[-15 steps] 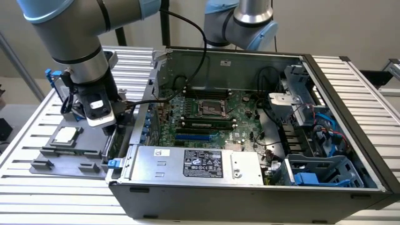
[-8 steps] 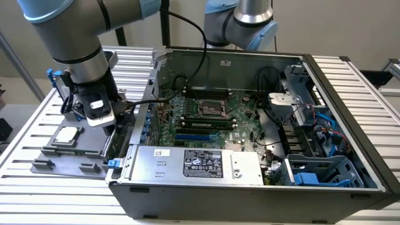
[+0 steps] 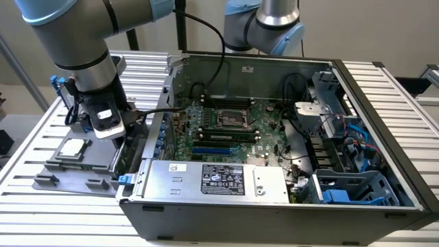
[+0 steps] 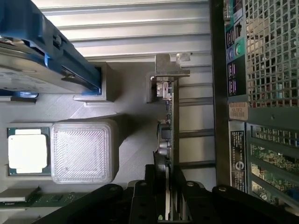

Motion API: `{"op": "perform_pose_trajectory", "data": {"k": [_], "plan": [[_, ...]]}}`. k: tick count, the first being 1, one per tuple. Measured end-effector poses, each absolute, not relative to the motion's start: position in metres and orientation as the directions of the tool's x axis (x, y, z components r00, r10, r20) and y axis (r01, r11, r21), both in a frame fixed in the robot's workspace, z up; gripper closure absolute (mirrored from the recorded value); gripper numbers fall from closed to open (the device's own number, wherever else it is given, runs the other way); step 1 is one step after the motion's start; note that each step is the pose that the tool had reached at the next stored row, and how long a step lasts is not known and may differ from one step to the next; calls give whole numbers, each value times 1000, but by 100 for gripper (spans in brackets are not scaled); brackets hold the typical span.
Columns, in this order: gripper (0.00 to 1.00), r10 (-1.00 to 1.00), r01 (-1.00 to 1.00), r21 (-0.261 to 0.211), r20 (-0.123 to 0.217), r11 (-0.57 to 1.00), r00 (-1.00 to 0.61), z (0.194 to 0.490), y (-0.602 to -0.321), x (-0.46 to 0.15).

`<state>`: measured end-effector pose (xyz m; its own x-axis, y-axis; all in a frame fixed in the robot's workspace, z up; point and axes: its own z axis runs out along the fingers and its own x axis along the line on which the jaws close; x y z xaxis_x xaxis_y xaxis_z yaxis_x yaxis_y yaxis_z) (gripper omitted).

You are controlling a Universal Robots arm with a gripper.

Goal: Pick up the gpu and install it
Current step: 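Pick up the gpu and move the gpu toward the slot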

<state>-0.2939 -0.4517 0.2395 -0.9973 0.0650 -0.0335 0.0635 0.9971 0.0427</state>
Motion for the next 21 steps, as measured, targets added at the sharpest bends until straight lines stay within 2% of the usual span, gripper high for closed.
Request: {"op": "perform_pose_trajectory", "data": {"k": [14, 21], "plan": [[100, 31, 29, 43, -33, 999, -999, 240, -452, -298], [100, 31, 29, 43, -32, 999, -999, 261, -452, -298]]}}
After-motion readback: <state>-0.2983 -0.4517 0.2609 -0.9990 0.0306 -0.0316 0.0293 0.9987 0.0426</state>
